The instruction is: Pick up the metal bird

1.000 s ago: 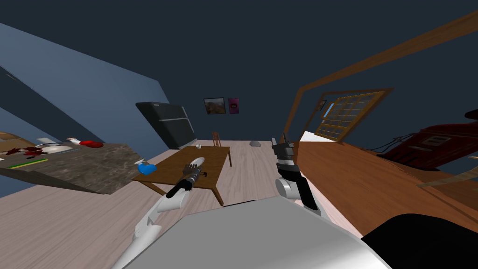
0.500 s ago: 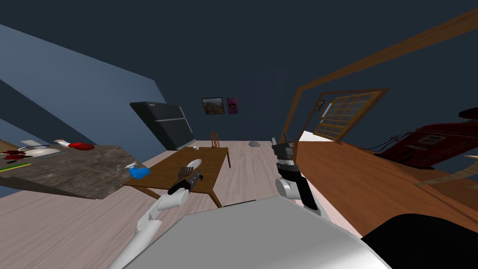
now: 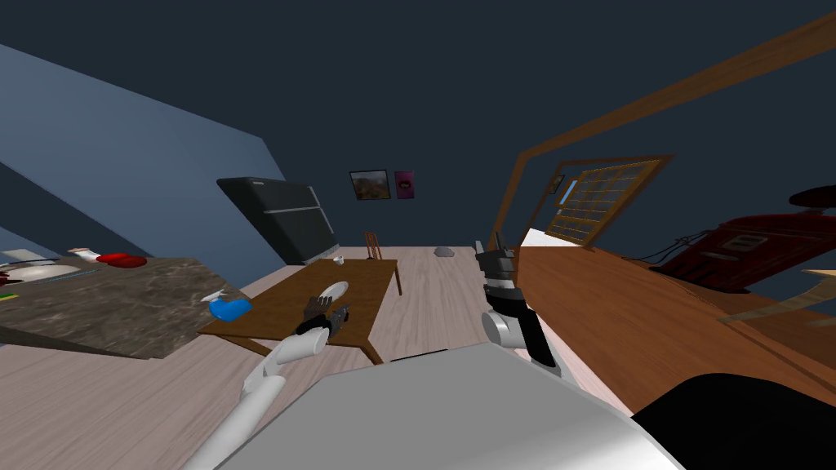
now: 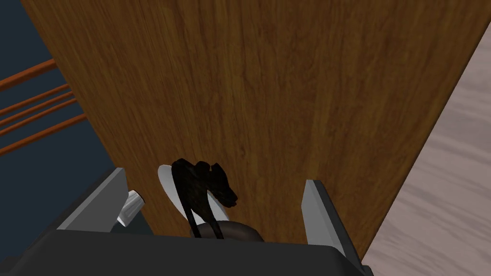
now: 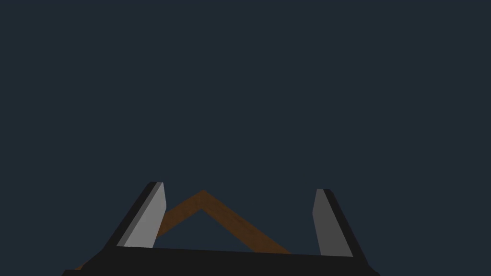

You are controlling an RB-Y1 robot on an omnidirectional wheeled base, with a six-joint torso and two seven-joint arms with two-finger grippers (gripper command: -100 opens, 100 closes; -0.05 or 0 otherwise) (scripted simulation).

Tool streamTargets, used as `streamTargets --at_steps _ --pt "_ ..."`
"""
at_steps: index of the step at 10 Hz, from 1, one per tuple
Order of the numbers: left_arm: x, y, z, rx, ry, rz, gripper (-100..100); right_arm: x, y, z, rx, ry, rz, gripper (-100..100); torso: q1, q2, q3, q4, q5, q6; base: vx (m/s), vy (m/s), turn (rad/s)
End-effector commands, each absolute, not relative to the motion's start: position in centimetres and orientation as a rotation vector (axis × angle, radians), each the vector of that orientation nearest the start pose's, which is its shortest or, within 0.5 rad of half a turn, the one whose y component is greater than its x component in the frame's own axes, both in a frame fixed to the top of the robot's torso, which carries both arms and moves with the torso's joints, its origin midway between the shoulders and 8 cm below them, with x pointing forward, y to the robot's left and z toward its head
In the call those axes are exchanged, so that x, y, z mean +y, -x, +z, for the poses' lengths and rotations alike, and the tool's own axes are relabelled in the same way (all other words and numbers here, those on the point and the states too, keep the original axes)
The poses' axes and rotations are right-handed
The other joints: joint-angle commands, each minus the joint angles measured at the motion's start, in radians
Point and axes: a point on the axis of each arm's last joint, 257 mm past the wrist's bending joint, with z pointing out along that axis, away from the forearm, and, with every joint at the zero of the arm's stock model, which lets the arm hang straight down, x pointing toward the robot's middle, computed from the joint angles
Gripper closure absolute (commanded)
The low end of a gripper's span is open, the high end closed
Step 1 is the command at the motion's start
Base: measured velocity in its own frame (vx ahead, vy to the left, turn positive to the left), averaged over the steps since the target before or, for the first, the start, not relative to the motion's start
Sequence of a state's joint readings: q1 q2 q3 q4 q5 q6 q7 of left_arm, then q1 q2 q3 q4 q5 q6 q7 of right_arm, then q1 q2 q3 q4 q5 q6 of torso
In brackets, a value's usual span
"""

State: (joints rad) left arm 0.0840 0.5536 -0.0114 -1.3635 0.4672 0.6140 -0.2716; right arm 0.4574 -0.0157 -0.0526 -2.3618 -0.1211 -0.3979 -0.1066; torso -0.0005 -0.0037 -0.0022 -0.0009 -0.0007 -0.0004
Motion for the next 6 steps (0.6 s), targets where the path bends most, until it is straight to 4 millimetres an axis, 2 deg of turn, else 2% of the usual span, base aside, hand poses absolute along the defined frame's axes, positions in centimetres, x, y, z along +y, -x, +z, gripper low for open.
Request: streamTargets --at_steps 1,6 --pt "45.4 -39.6 -45.6 1.958 1.607 -0.364 -100 -30.1 -34.1 5.6 0.507 -0.733 1.454 0 0.0 0.0 0.0 0.0 0.0 0.0 0.059 -0.01 -0.02" --pt "45.9 -36.4 -49.1 2.071 1.763 -0.261 -100 -30.1 -34.1 5.6 0.508 -0.733 1.454 0 0.001 0.0 0.0 0.0 0.001 0.0 0.057 -0.004 -0.026"
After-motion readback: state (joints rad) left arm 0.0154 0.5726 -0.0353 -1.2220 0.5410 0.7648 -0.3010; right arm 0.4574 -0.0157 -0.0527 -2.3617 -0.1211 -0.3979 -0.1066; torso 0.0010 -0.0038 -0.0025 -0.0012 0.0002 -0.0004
